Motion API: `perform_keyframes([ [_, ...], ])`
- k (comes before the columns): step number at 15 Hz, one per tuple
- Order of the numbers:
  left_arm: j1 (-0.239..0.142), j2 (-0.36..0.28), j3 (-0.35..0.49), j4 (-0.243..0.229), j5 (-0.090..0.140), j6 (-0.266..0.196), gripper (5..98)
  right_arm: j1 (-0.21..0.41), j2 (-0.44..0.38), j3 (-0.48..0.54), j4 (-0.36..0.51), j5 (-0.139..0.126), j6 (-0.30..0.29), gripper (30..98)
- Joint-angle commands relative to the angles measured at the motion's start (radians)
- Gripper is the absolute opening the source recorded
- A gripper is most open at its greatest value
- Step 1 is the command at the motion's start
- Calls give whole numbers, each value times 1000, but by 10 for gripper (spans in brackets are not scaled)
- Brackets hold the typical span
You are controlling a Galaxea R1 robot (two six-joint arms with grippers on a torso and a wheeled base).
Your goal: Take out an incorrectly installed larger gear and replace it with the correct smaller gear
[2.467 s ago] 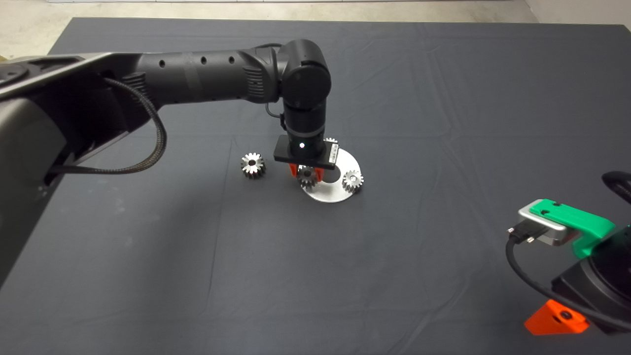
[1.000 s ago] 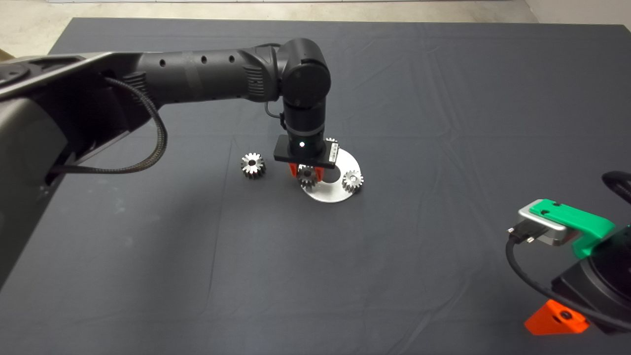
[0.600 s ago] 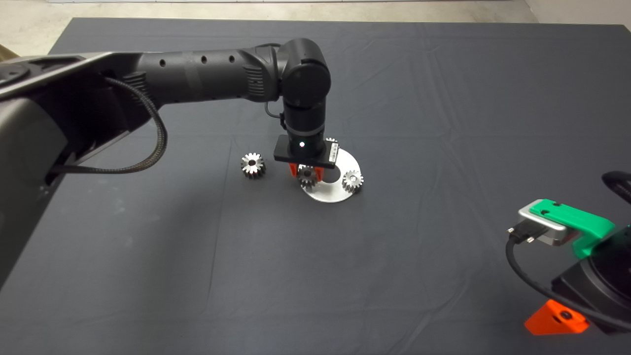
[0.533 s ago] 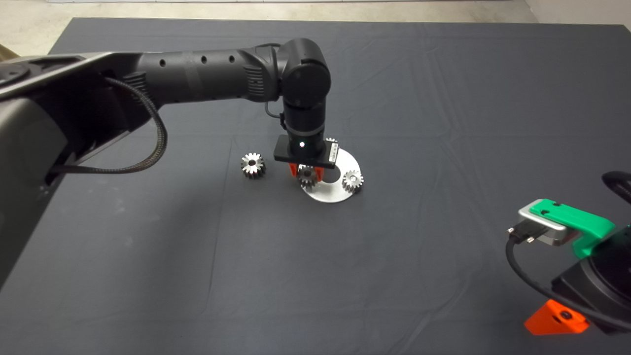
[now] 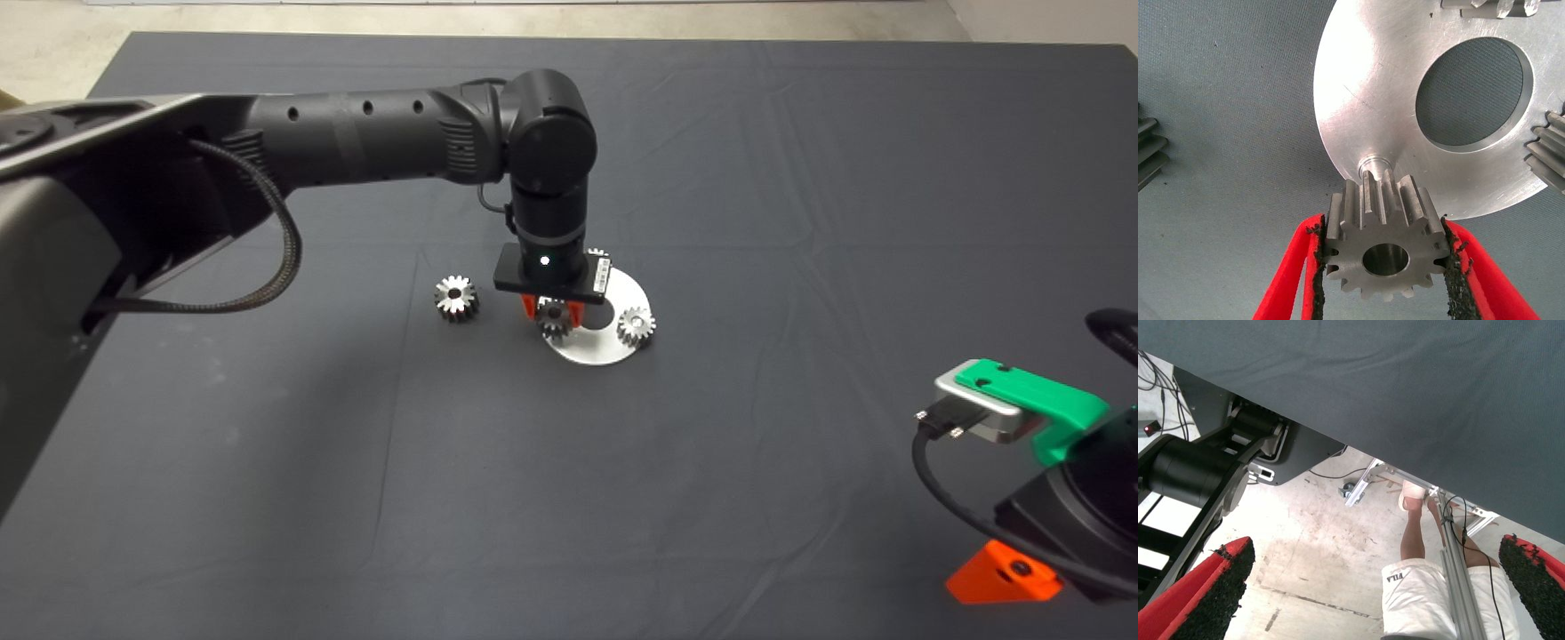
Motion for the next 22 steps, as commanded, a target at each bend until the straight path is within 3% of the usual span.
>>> perform_keyframes([
  [1,-23,2,7,0,-3,-2,352,20,-3,1,-26,-84,-4,968],
  [5,-25,1,9,0,-7,-4,352,20,-4,1,-26,-84,-4,968],
  [10,-25,2,12,1,-46,-4,352,20,-3,1,-26,-84,-4,968],
  [16,-25,-5,23,3,-38,-2,350,20,-3,1,-26,-84,-4,968],
  [22,-23,-6,23,31,-7,1,349,20,-3,1,-26,-84,-4,968],
])
